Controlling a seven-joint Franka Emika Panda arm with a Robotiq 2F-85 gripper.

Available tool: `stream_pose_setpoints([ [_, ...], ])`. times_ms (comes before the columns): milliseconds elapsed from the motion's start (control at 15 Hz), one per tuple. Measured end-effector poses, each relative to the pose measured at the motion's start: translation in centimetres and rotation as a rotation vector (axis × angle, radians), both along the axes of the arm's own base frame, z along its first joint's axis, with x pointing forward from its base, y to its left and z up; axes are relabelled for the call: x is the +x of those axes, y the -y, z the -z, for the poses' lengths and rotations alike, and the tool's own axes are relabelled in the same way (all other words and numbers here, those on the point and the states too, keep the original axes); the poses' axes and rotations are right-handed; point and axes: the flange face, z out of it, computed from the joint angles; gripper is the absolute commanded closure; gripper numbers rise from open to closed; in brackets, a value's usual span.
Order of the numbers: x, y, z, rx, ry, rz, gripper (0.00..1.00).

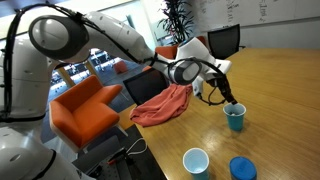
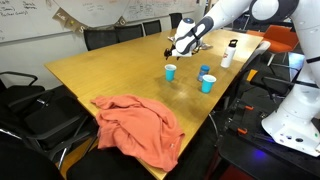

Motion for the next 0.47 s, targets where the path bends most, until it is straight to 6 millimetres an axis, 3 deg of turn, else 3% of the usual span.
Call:
stream_pose_setpoints([
  [467,-5.7,-1.3,-7.4,-0.035,-0.076,-0.04,0.0],
])
